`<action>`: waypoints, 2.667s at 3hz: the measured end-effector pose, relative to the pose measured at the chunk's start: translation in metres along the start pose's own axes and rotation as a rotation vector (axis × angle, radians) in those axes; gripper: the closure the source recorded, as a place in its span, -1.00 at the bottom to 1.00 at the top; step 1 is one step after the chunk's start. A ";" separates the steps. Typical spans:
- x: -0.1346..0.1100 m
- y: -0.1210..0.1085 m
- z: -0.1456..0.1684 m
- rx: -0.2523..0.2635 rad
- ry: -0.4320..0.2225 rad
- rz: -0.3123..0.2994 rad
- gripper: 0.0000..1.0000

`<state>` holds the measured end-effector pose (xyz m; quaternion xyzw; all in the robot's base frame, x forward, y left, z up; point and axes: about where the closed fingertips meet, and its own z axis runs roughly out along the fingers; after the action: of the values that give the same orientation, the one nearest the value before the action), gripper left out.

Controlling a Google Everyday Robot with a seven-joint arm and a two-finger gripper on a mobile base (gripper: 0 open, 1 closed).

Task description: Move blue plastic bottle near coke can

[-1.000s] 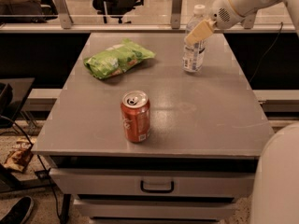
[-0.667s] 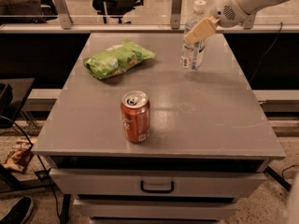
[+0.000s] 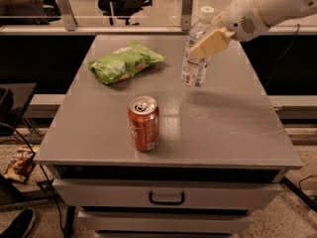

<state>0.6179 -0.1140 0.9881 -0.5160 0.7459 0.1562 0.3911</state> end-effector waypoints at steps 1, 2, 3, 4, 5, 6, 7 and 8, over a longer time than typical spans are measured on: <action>-0.002 0.037 -0.004 -0.048 -0.016 -0.055 1.00; -0.004 0.071 -0.007 -0.111 -0.019 -0.110 1.00; -0.004 0.097 -0.004 -0.175 -0.014 -0.154 1.00; 0.001 0.118 0.003 -0.245 -0.013 -0.190 1.00; 0.008 0.131 0.014 -0.295 0.012 -0.223 0.53; 0.013 0.137 0.021 -0.324 0.026 -0.238 0.06; 0.017 0.139 0.027 -0.341 0.033 -0.240 -0.40; 0.021 0.138 0.030 -0.336 0.032 -0.235 -0.87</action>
Offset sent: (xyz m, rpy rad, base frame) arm -0.1037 0.0382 -0.0070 -0.0253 -0.0001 0.2494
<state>0.5036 -0.0507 0.9298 -0.6601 0.6500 0.2235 0.3030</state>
